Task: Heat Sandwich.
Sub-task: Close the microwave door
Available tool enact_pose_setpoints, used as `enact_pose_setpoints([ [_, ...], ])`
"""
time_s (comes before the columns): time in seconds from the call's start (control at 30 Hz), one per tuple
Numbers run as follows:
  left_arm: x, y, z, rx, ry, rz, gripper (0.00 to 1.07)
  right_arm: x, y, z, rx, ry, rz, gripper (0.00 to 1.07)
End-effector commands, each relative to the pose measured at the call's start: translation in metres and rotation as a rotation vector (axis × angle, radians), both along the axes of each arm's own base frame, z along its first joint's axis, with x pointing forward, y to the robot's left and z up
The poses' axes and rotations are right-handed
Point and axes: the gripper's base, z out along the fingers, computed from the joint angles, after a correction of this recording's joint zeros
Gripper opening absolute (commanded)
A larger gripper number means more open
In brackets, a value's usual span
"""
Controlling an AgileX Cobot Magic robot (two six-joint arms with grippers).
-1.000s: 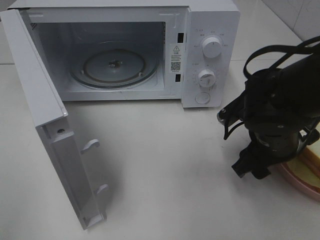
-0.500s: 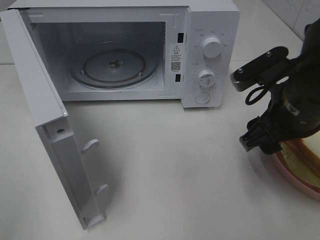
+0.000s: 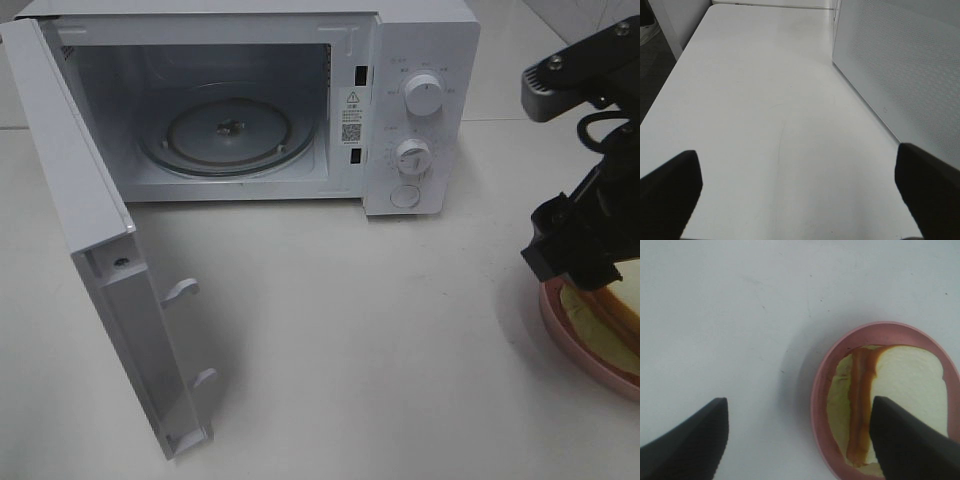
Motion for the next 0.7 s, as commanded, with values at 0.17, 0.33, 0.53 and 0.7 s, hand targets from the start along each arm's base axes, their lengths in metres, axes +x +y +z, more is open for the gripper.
enact_pose_setpoints([
  [0.17,-0.001,0.0,0.0,0.002,-0.017,0.002,1.0,-0.027,-0.01,0.02,0.08,0.004,0.081,0.76],
  [0.33,-0.001,0.0,0.0,0.002,-0.017,0.002,1.0,-0.044,-0.021,0.03,0.095,-0.004,0.097,0.76],
  [0.53,-0.001,0.0,0.0,0.002,-0.017,0.002,1.0,-0.066,-0.039,0.043,0.114,-0.044,0.097,0.76],
  [0.7,-0.001,0.0,0.0,0.002,-0.017,0.002,1.0,-0.086,-0.055,0.051,0.138,-0.078,0.084,0.76],
])
